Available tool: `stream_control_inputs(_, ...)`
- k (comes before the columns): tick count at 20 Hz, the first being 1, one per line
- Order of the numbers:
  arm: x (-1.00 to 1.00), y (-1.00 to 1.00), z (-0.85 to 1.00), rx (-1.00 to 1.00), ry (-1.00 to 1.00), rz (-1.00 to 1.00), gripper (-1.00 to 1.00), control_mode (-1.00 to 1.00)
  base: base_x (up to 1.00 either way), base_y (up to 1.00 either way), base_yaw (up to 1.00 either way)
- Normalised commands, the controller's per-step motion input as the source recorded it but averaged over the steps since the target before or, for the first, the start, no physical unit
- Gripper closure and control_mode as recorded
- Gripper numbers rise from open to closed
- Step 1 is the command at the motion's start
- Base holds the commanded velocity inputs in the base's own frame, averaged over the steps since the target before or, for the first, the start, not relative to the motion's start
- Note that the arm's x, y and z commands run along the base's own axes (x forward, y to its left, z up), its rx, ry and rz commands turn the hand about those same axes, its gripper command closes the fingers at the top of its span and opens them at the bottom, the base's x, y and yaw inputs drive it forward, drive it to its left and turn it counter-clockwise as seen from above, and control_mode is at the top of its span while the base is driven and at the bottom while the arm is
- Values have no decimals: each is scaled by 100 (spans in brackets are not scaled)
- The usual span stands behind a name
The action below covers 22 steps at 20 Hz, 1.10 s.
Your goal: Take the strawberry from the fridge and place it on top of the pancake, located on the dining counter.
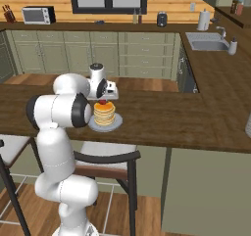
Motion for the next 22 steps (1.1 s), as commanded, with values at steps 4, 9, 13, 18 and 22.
stream_control_inputs(4, 4, 0, -2, 0, 0, 0, 100, -100, 0, 0, 0)
stream_control_inputs(9, 0, 0, -21, 0, 0, 0, 100, -100, 0, 0, 0)
stream_control_inputs(13, -1, 0, -20, 0, 0, 0, 100, -100, 0, 0, 0)
stream_control_inputs(18, 0, 0, -4, 0, 0, 0, -100, -100, 0, 0, 0)
stream_control_inputs(22, 0, 0, 0, 0, 0, 0, -100, -100, 0, 0, 0)
